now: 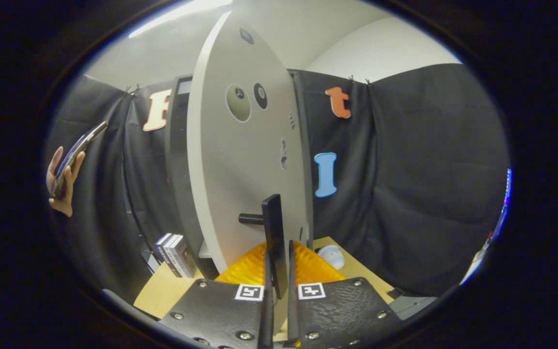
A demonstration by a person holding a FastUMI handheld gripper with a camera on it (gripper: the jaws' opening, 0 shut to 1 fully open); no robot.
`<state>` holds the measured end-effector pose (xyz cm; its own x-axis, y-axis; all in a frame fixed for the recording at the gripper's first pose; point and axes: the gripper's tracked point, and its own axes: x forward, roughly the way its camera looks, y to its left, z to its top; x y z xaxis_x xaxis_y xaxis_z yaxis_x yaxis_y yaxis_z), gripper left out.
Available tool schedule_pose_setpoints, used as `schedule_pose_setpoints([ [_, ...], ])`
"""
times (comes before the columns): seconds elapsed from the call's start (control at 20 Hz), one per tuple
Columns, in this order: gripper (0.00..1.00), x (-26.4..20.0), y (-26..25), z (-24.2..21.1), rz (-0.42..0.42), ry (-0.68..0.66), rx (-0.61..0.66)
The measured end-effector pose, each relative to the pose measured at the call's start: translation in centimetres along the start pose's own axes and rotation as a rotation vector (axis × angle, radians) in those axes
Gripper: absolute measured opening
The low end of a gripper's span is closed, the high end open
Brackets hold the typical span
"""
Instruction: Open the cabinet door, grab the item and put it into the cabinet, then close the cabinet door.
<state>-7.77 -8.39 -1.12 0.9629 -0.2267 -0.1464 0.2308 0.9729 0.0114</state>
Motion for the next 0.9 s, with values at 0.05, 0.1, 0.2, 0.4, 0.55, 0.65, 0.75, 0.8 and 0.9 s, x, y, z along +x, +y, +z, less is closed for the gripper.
schedule_pose_setpoints([
  [0.05, 0.12, -0.1, -0.5, -0.1, -0.019, 0.006, 0.002],
  [0.1, 0.11, -0.3, -1.0, -0.2, -0.035, 0.01, -0.005],
  [0.2, 0.11, -0.4, -2.2, -0.3, -0.062, 0.018, -0.02],
  [0.4, 0.11, -0.7, -3.6, -0.2, -0.099, 0.024, -0.047],
  [0.55, 0.11, -1.0, -4.5, -0.5, -0.124, 0.042, -0.064],
  [0.65, 0.11, -0.9, -5.4, -0.4, -0.154, 0.057, -0.066],
  [0.75, 0.11, -1.1, -6.2, -0.2, -0.182, 0.062, -0.051],
  [0.8, 0.11, -1.1, -6.1, -0.2, -0.19, 0.066, -0.03],
  [0.9, 0.11, -1.2, -6.5, -0.6, -0.226, 0.069, -0.019],
])
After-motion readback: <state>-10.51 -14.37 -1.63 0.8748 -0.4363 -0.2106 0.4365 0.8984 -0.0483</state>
